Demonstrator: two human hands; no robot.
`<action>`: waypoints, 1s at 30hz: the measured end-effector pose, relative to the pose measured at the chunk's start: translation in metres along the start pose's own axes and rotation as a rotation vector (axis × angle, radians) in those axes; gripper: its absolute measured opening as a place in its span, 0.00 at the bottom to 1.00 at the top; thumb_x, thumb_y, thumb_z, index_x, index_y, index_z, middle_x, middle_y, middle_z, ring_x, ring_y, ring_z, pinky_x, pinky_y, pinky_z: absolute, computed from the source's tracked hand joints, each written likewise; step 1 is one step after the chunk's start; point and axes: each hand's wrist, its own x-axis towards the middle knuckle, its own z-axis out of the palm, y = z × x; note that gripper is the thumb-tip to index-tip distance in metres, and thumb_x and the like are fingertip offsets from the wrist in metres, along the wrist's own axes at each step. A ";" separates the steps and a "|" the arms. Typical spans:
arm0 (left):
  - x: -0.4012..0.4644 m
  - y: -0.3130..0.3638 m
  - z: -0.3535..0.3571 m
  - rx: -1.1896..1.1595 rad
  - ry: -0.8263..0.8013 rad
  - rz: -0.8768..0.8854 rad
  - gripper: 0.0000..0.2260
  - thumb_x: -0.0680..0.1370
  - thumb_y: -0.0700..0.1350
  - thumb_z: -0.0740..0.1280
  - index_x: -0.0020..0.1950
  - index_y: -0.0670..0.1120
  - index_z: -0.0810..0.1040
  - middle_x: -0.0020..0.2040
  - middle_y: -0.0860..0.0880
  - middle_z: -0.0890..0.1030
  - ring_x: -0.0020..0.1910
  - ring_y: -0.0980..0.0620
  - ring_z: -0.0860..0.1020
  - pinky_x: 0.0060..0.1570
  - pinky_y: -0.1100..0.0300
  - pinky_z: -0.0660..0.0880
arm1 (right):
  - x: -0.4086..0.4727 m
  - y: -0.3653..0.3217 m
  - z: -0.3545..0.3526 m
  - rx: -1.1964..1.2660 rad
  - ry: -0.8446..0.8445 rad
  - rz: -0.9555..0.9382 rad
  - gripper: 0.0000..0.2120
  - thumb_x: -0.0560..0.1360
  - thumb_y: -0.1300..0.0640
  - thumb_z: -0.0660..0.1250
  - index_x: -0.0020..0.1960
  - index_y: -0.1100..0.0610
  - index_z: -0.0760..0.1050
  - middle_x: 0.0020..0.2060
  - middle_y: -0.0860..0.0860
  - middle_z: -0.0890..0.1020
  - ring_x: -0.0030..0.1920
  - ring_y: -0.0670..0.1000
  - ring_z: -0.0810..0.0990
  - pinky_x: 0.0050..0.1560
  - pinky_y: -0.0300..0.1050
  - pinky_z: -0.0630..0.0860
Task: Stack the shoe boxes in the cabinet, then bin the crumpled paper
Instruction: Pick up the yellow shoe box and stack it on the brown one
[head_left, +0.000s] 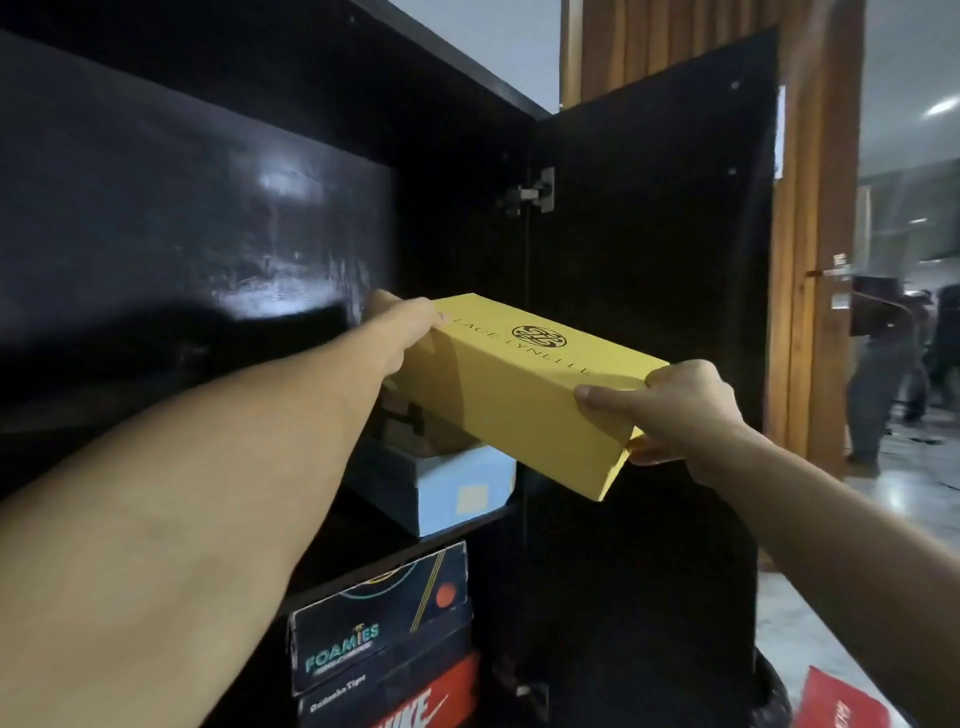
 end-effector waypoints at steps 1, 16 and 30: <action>0.008 -0.002 -0.002 -0.005 -0.014 -0.008 0.24 0.73 0.45 0.73 0.67 0.43 0.69 0.61 0.45 0.72 0.55 0.45 0.70 0.52 0.50 0.68 | 0.006 -0.004 0.009 -0.005 0.012 -0.012 0.33 0.60 0.39 0.79 0.53 0.61 0.73 0.47 0.54 0.80 0.37 0.53 0.84 0.38 0.53 0.84; 0.036 -0.043 0.025 0.031 -0.099 0.262 0.36 0.69 0.67 0.70 0.72 0.52 0.70 0.71 0.51 0.70 0.69 0.49 0.69 0.61 0.57 0.65 | 0.088 -0.008 0.100 0.325 -0.147 -0.276 0.26 0.77 0.67 0.60 0.74 0.53 0.65 0.64 0.48 0.79 0.61 0.50 0.77 0.46 0.40 0.77; 0.068 -0.070 0.020 0.328 -0.045 0.363 0.41 0.69 0.53 0.76 0.77 0.55 0.61 0.75 0.51 0.66 0.72 0.51 0.66 0.66 0.58 0.65 | 0.153 0.023 0.161 -0.026 -0.186 -0.351 0.39 0.76 0.67 0.61 0.78 0.40 0.52 0.73 0.54 0.65 0.37 0.49 0.78 0.29 0.39 0.77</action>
